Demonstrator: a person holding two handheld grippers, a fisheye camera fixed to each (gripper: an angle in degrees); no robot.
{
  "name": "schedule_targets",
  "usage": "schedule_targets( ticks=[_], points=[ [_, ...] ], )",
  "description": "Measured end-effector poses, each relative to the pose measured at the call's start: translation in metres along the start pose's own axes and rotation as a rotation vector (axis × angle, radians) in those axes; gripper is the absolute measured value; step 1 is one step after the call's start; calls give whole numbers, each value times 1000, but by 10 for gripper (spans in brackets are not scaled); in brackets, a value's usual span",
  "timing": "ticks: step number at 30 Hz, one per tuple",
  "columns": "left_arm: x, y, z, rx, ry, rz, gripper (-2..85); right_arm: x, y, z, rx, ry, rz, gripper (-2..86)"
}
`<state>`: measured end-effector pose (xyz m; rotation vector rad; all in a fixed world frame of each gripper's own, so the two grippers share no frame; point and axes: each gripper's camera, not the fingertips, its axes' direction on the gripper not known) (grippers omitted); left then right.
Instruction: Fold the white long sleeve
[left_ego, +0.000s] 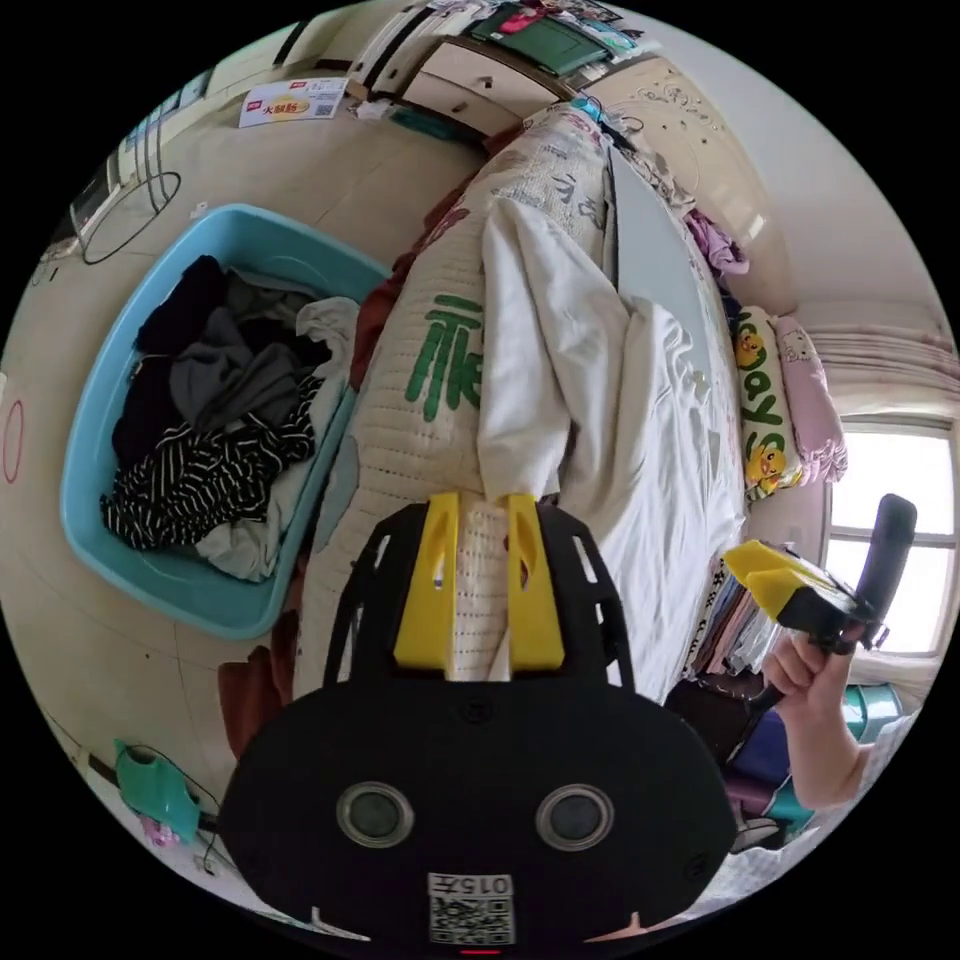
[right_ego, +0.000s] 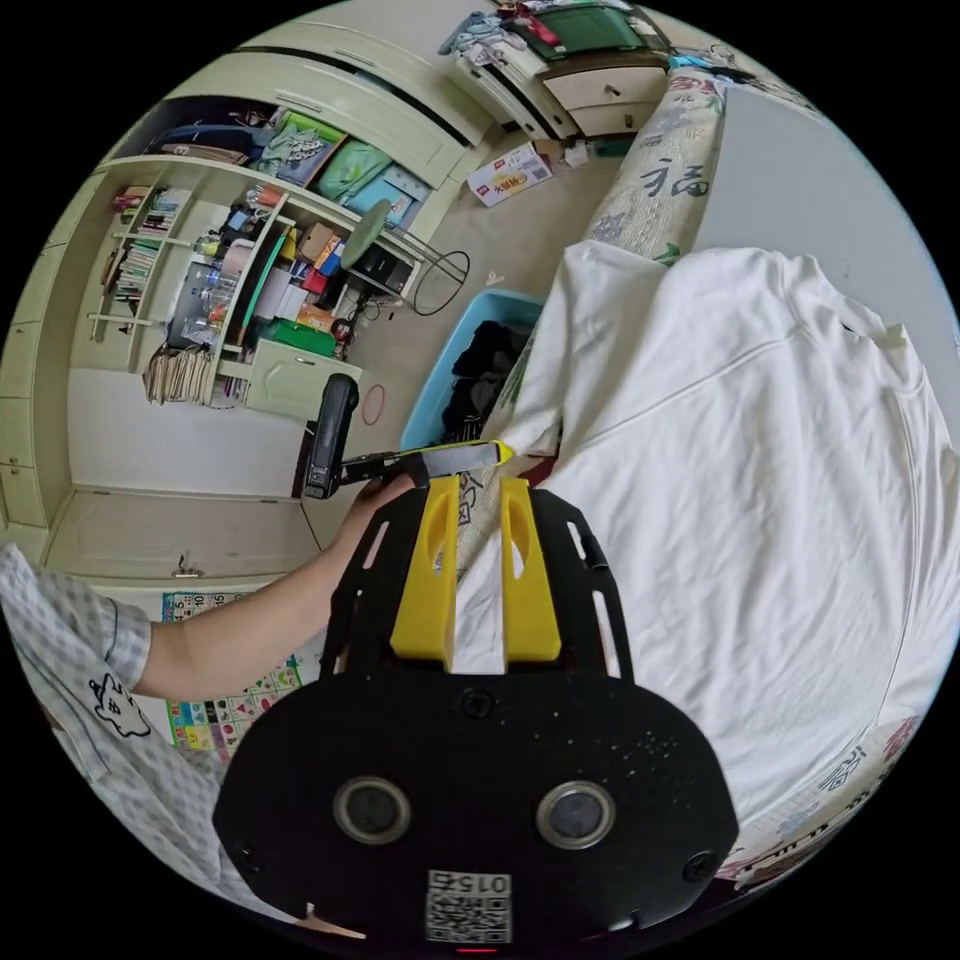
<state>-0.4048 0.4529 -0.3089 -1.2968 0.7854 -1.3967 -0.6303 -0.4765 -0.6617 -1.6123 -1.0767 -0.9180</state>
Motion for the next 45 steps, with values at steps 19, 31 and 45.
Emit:
schedule_targets(
  ticks=[19, 31, 45],
  points=[
    [-186, -79, -280, 371, -398, -291, 17, -2, 17, -133, 21, 108, 339, 74],
    [-6, -104, -162, 0, -85, 268, 84, 52, 37, -241, 75, 423, 404, 98],
    [195, -168, 2, -285, -352, 636, 77, 121, -88, -217, -100, 548, 195, 95]
  ],
)
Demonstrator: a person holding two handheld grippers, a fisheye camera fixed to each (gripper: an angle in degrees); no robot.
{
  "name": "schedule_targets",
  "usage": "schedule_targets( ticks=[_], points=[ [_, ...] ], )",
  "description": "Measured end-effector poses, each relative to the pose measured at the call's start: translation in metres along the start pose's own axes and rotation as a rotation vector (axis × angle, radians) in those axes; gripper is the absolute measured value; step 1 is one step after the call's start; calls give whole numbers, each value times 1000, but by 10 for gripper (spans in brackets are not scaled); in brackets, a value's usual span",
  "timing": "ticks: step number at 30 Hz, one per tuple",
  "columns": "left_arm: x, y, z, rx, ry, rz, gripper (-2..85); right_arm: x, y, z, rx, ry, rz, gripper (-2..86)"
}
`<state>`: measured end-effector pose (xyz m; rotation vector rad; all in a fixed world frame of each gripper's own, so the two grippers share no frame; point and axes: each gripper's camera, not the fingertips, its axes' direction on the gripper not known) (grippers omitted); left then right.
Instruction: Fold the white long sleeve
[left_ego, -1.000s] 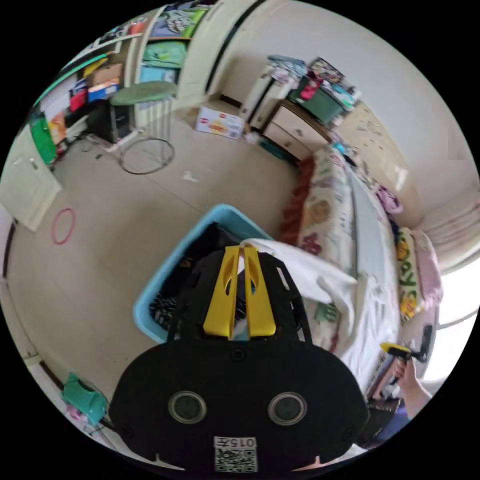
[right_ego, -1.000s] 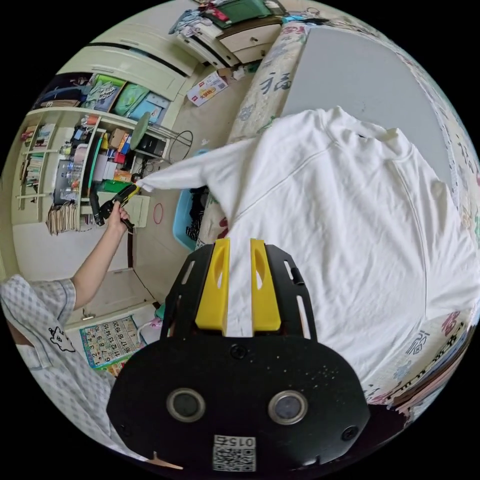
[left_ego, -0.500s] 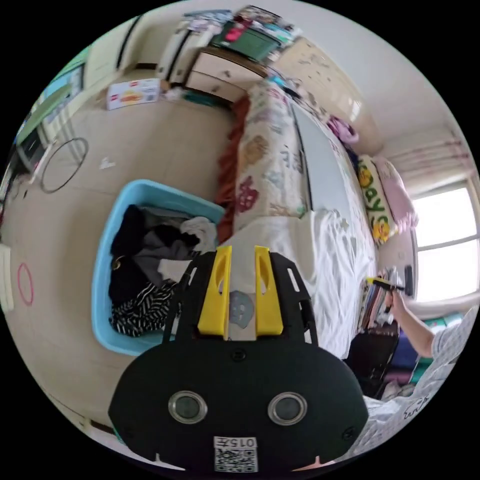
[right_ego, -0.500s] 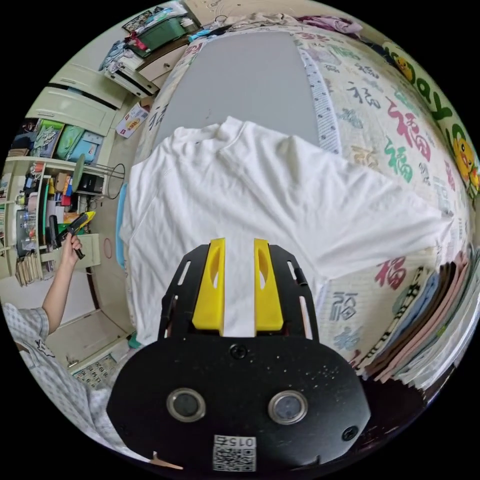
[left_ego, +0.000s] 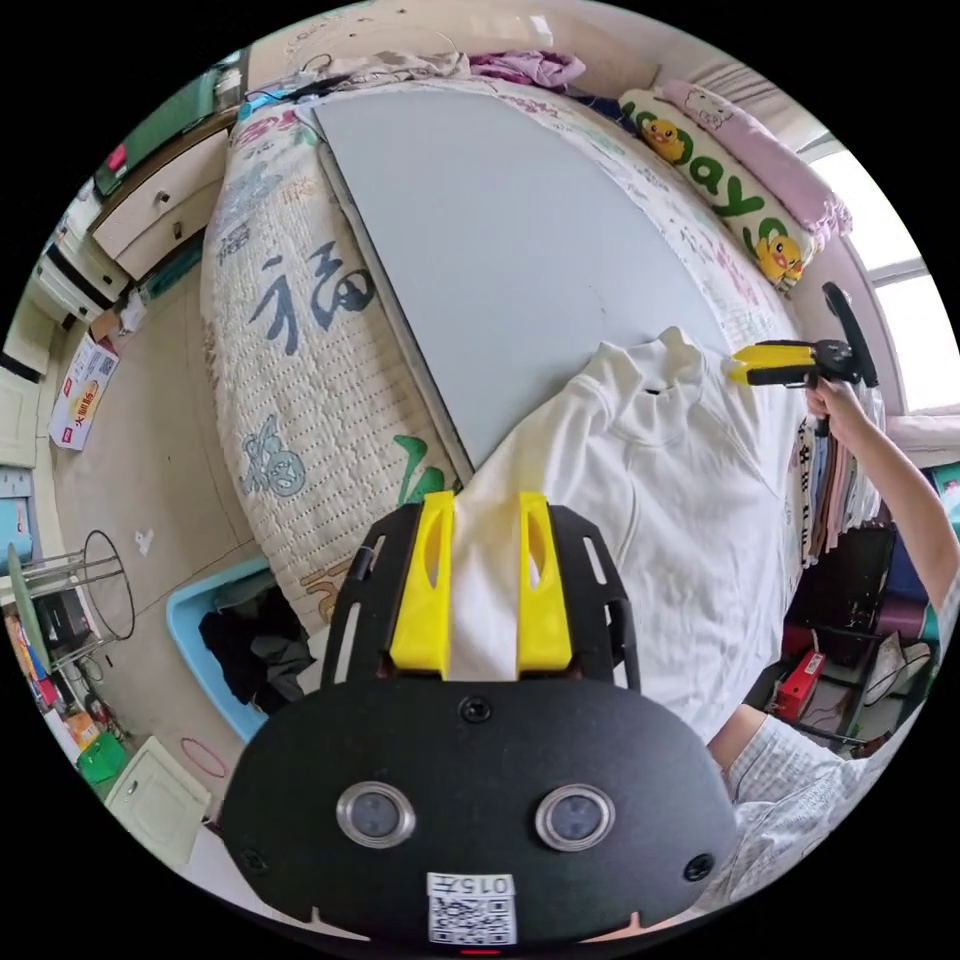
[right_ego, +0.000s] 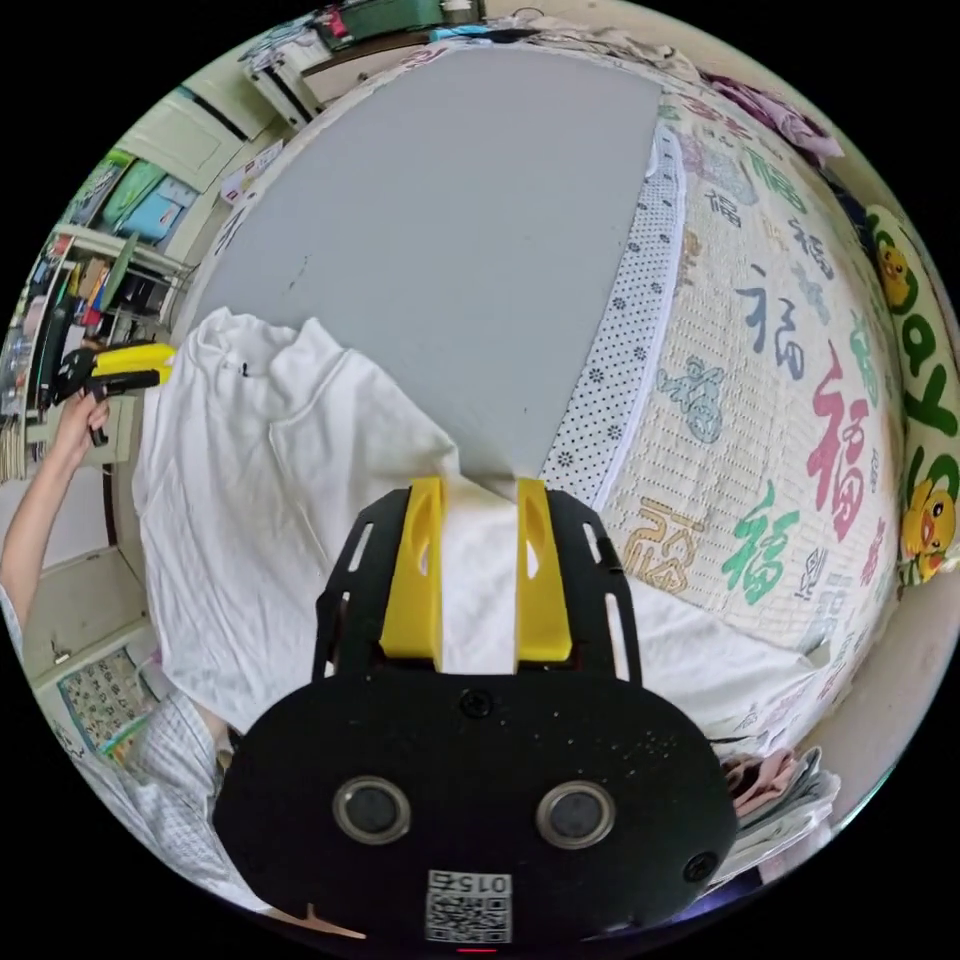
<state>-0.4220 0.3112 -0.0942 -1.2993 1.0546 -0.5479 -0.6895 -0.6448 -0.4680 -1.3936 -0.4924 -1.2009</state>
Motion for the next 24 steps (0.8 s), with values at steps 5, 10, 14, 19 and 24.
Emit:
schedule_targets(
  ticks=[5, 10, 14, 19, 24],
  points=[
    [11, -9, -12, -10, -46, -18, 11, -20, 2, 7, -20, 82, -84, 2],
    [13, -45, -35, 16, -144, -53, -2, -16, -17, 4, 20, 161, -32, -1],
    [4, -64, -26, 10, -168, -128, 0, -10, -43, 27, 23, 122, 82, 24],
    [-7, -11, -39, 148, -123, -207, 22, -4, -1, 44, 109, 105, 196, 70],
    [-10, 153, -57, 148, 75, -305, 60, -10, 148, 61, 153, -233, 190, 82]
  ],
)
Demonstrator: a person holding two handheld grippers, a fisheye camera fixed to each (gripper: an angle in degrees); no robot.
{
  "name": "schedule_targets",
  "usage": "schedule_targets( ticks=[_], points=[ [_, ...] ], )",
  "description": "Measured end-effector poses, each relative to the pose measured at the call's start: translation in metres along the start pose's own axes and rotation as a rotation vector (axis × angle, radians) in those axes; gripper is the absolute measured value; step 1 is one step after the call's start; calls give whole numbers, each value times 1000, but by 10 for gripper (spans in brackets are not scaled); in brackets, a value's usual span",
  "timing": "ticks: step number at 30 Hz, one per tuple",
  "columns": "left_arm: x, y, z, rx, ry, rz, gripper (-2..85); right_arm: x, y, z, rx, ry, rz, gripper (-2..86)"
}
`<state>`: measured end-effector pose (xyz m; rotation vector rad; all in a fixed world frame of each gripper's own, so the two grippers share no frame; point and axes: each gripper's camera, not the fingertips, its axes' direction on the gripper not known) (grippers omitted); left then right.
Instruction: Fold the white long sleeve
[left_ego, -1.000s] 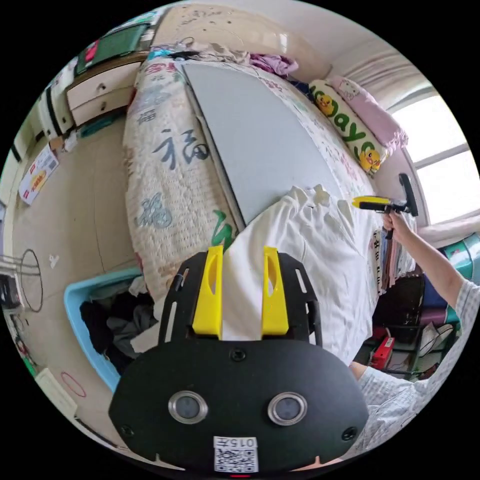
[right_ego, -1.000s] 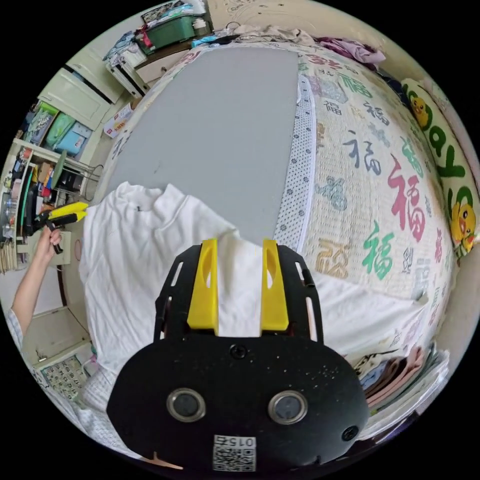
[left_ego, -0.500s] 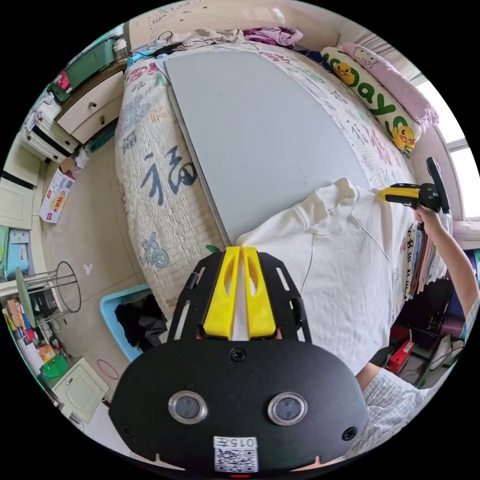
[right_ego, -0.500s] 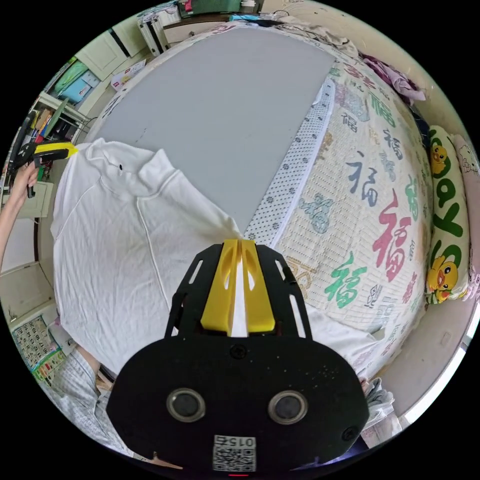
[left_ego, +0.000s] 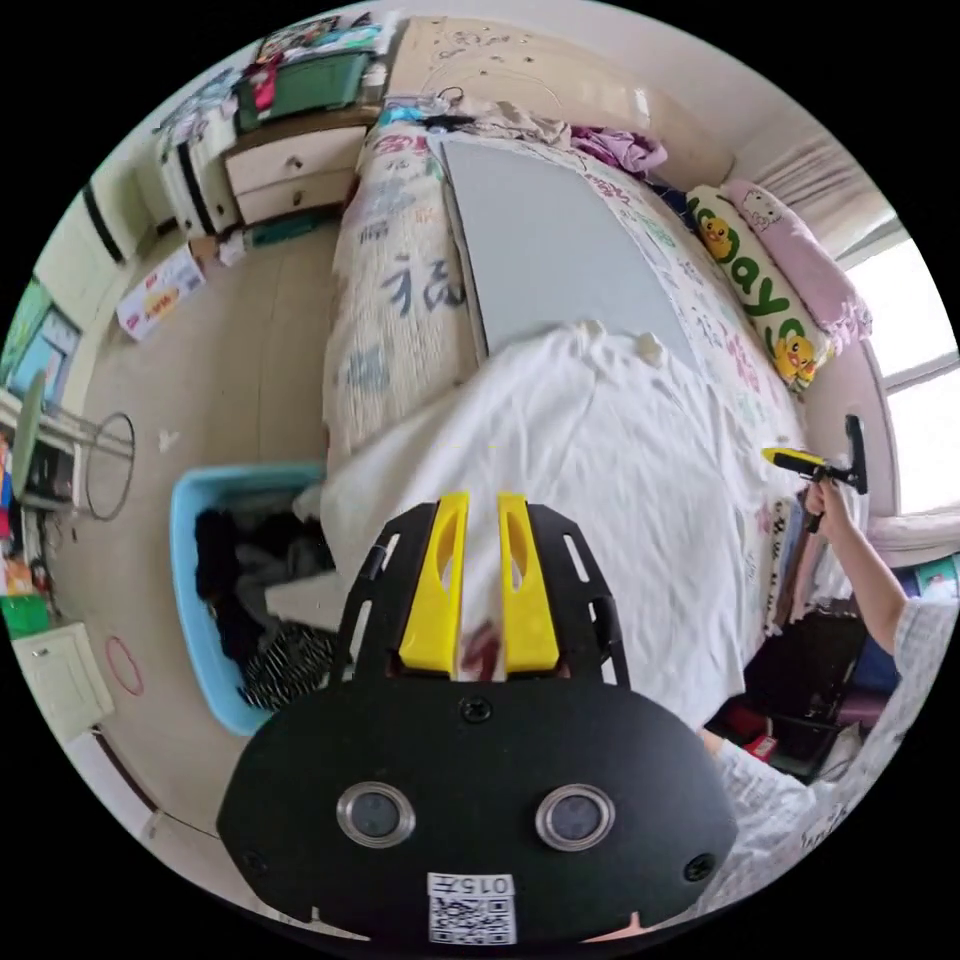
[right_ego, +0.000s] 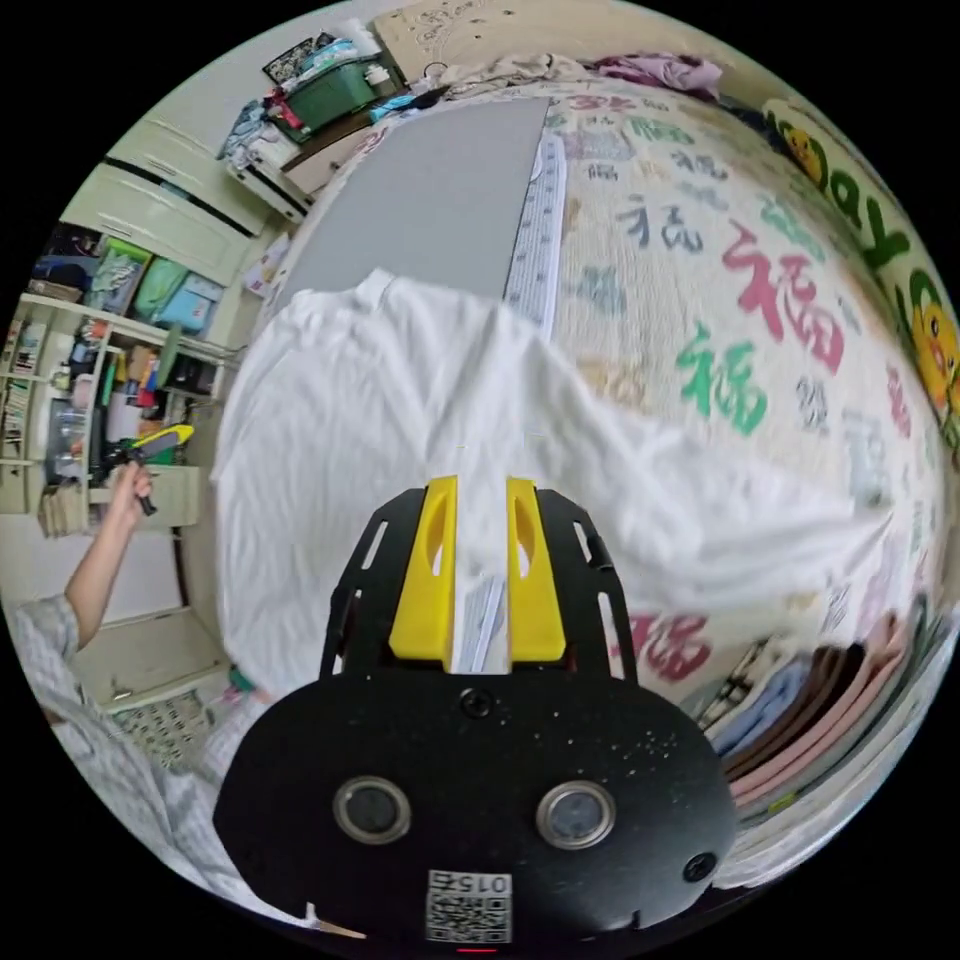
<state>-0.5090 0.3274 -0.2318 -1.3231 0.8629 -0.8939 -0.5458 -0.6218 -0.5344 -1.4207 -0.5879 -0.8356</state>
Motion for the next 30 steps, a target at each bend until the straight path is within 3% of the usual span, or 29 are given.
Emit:
schedule_targets(
  ticks=[5, 9, 16, 20, 26, 30],
  points=[
    [-32, 177, 26, -273, 67, -269, 78, 8, 192, 79, -305, -134, 214, 116],
    [-35, 266, 55, -352, 145, -434, 86, 0, 263, 136, -425, -190, 330, 127],
    [-24, 289, 71, -322, 115, -425, 54, -18, 290, 210, -464, -233, 396, 72],
    [-21, 293, 71, -339, 202, -362, 6, -33, 289, 223, -457, -197, 341, 13],
    [-8, 307, 59, -334, 135, -291, -4, -68, 284, 243, -490, -19, 213, 3],
    [-4, 325, 83, -349, 95, -312, -3, -77, 292, 293, -535, 9, 265, 10]
  ],
)
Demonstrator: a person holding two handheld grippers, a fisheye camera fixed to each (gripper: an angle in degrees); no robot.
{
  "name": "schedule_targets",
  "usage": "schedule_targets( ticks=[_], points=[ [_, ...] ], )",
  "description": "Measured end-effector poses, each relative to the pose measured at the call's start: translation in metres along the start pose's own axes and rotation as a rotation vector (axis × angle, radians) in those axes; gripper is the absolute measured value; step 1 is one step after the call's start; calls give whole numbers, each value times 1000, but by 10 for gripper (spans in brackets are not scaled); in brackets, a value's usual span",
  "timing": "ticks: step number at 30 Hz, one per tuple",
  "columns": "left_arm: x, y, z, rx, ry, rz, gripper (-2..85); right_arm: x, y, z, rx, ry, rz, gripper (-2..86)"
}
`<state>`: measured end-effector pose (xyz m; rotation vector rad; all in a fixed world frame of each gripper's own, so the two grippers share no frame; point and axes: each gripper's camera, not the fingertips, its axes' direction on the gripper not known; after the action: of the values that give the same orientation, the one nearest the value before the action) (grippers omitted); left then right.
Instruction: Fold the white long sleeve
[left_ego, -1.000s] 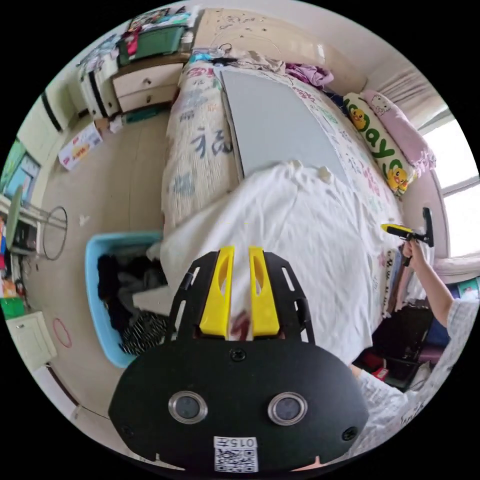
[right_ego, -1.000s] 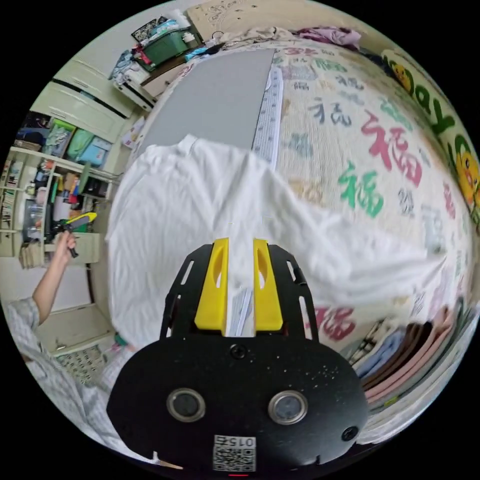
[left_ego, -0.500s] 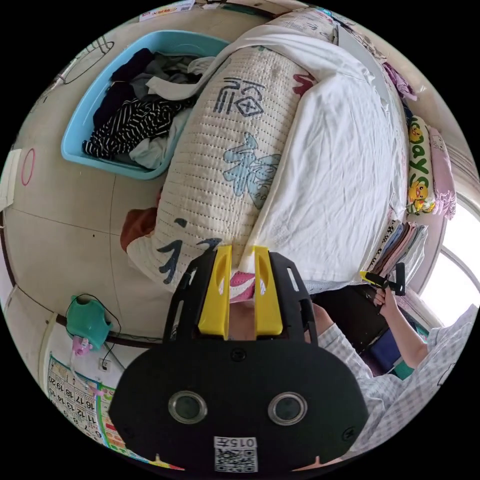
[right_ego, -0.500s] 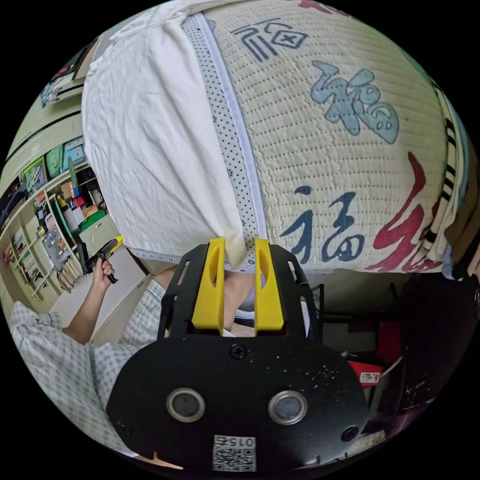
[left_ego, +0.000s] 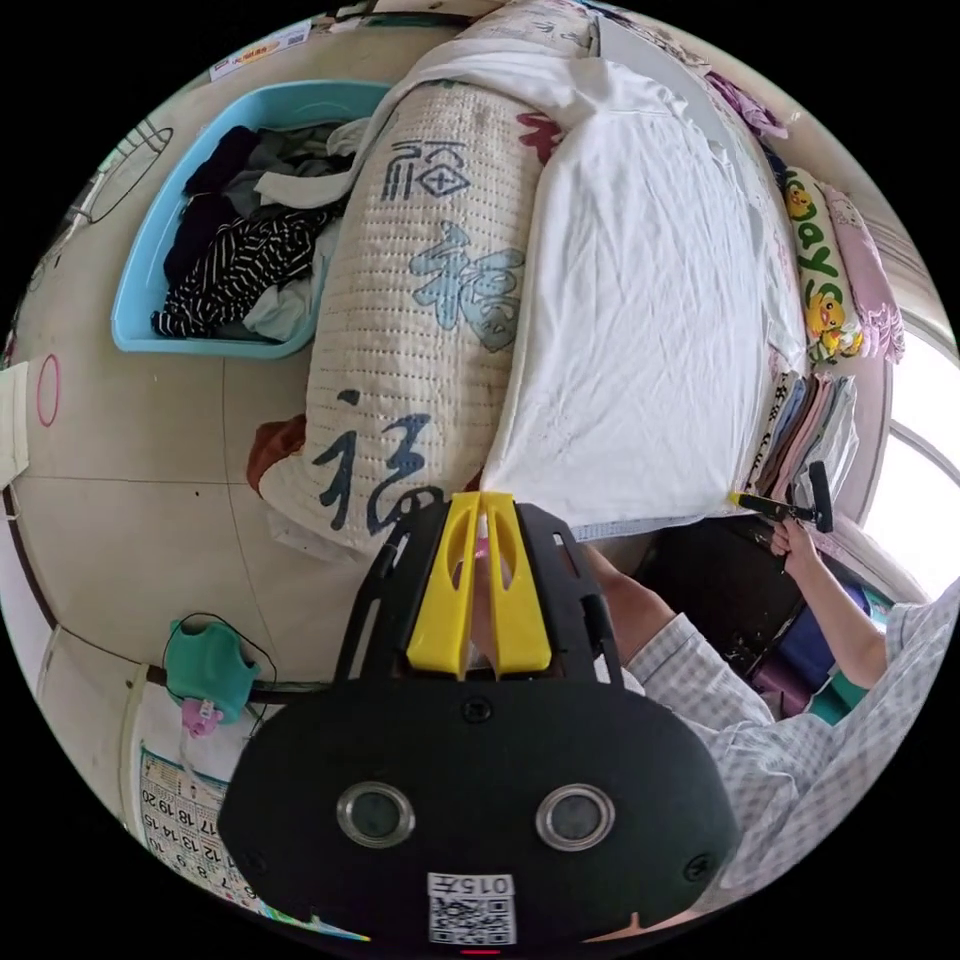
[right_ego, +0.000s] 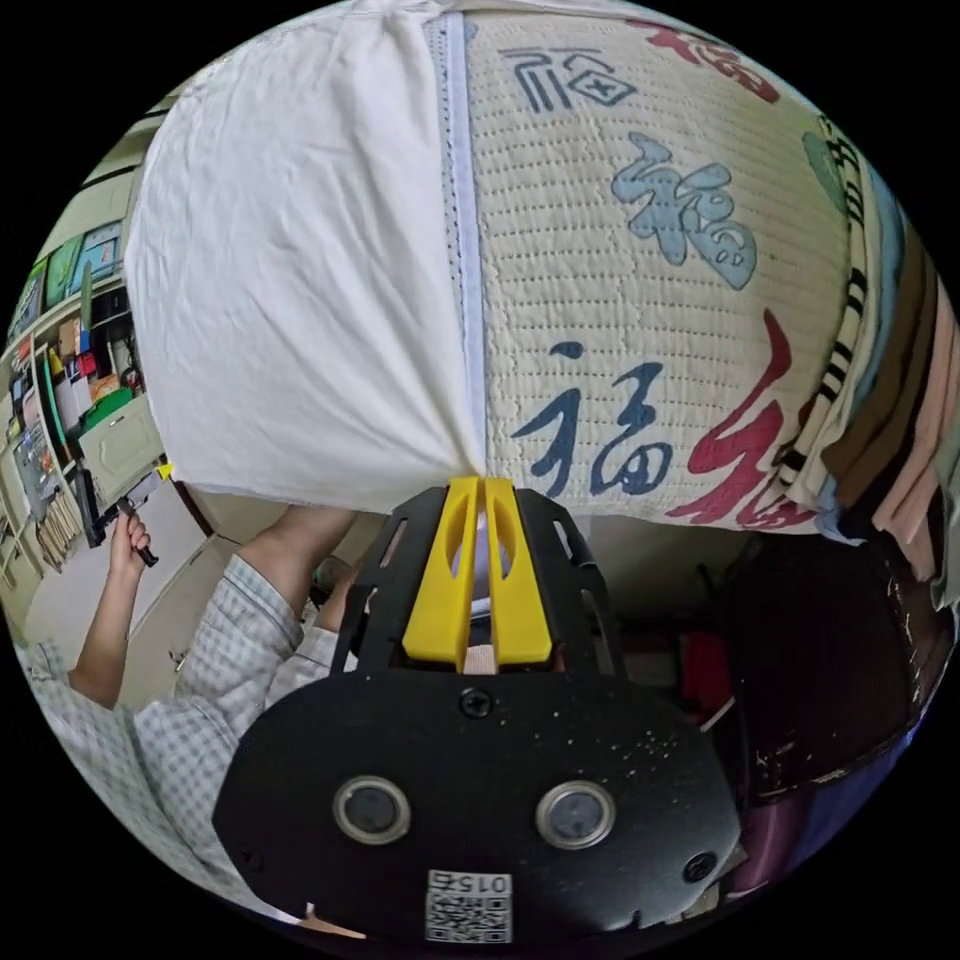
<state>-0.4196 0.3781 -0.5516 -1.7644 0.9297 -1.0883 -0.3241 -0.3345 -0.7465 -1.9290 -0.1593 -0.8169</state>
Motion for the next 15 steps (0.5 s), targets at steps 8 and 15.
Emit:
schedule_targets(
  ticks=[8, 15],
  points=[
    [-1, 15, 13, 60, 30, -72, 17, -3, -3, 35, 58, -51, 147, 80],
    [6, 1, 24, 45, 137, 23, 27, -34, -28, 69, 72, -124, 105, 86]
  ],
)
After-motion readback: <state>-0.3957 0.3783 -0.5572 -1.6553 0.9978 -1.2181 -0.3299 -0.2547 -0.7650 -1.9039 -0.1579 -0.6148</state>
